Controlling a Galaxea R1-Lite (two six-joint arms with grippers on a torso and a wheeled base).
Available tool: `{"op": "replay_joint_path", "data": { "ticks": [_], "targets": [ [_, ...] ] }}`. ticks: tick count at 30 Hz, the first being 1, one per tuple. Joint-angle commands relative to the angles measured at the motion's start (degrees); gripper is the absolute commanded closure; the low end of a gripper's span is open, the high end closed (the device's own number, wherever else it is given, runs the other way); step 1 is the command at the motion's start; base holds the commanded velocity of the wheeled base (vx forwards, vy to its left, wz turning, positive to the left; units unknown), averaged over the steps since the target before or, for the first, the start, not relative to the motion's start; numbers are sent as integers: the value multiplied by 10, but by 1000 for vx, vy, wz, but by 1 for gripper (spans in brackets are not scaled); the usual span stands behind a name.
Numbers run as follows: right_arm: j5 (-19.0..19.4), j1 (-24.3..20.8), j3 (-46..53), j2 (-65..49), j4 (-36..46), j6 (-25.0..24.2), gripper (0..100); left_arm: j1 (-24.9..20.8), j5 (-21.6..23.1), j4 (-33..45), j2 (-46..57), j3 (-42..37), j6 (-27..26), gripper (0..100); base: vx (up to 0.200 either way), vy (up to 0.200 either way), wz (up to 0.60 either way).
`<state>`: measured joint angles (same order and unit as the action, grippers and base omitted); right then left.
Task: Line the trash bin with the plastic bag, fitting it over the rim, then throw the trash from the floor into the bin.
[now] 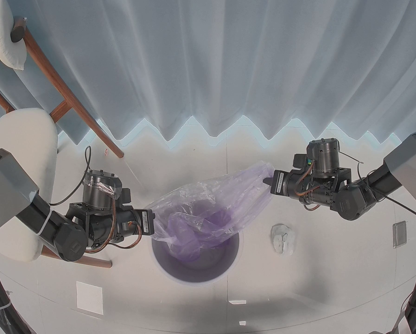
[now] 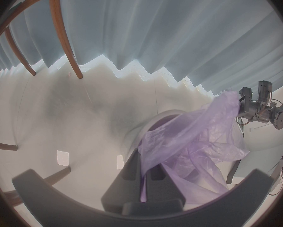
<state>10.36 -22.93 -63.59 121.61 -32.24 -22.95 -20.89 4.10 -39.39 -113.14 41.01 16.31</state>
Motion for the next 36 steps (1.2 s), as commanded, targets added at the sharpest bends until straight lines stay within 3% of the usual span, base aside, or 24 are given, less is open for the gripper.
{"op": "replay_joint_path", "data": {
  "ticks": [1,8,14,15,18,19,21,24,30,36],
  "targets": [
    [0,-10,-50,27,5,-2,100,29,0,0,-12,25,2,100,0,0,0],
    [0,-15,-128,58,39,-2,100,45,-1,2,-1,27,7,100,0,0,0],
    [24,-21,-137,55,61,-7,100,30,0,0,31,-44,5,100,0,0,0],
    [24,-23,-136,49,68,-15,0,27,0,-1,31,-51,4,100,0,0,0],
    [24,-37,-131,20,90,-56,0,23,0,-3,33,-58,4,100,0,0,0],
    [25,-44,-127,-7,116,-104,0,22,0,-11,36,-59,4,100,0,0,0],
    [25,-56,-117,-42,155,-150,0,21,0,-17,45,-59,5,100,0,0,0],
    [24,-73,-98,-75,205,-189,0,19,-1,-17,49,-57,4,100,0,0,0],
    [11,-115,-52,-94,263,-214,0,8,-1,-17,63,-57,4,100,0,0,0],
    [-7,-136,-28,-88,258,-220,0,8,-2,-17,73,-59,3,100,0,0,0]
  ]
}}
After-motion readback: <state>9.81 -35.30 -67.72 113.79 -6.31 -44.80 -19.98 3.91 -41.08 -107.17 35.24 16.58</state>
